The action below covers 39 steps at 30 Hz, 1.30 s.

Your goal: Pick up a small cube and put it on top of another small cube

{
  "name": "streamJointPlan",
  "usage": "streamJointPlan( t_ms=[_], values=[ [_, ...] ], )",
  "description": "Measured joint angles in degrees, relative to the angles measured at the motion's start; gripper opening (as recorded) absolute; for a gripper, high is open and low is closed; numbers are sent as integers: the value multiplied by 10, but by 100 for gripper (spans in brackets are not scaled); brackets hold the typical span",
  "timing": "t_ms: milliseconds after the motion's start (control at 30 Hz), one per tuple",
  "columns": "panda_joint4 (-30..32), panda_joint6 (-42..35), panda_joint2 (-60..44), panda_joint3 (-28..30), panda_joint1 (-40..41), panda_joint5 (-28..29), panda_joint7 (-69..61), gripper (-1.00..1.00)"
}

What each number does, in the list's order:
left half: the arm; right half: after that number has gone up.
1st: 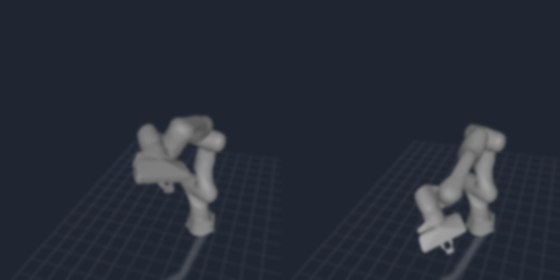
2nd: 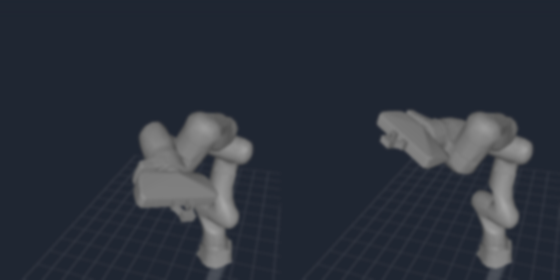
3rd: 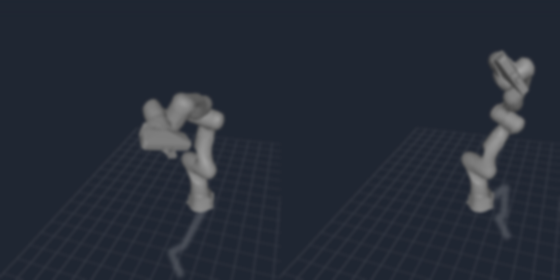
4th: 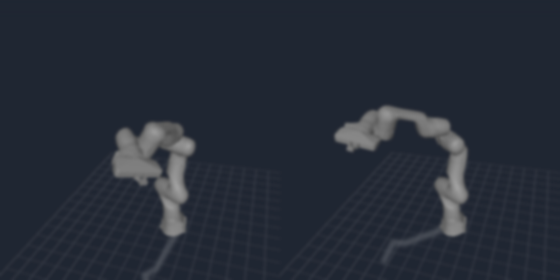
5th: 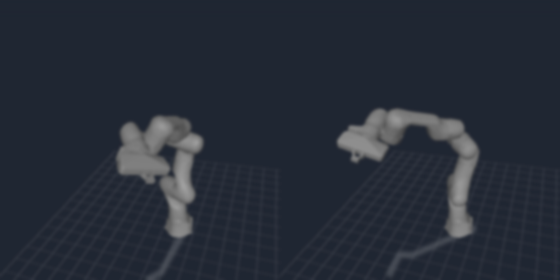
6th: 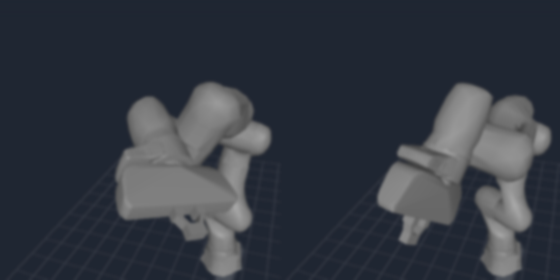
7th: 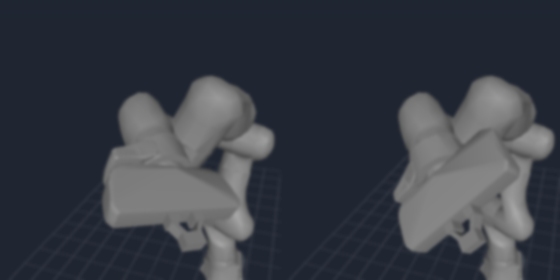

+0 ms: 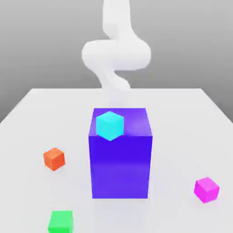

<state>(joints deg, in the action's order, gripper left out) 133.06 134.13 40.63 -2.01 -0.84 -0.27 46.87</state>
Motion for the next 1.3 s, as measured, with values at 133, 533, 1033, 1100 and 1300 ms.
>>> streamJointPlan(
  t_ms=[133, 533, 1033, 1100, 1300],
  values=[
    [21, 39, -86, -34, -16, 0, 20, 0],
    [82, 151, -334, -140, -63, 36, 106, 0],
    [103, 318, -642, -88, -210, 182, 260, -100],
    [103, 318, -642, -88, -210, 182, 260, -100],
    [106, 307, -628, -100, -200, 173, 253, -100]
  ],
)
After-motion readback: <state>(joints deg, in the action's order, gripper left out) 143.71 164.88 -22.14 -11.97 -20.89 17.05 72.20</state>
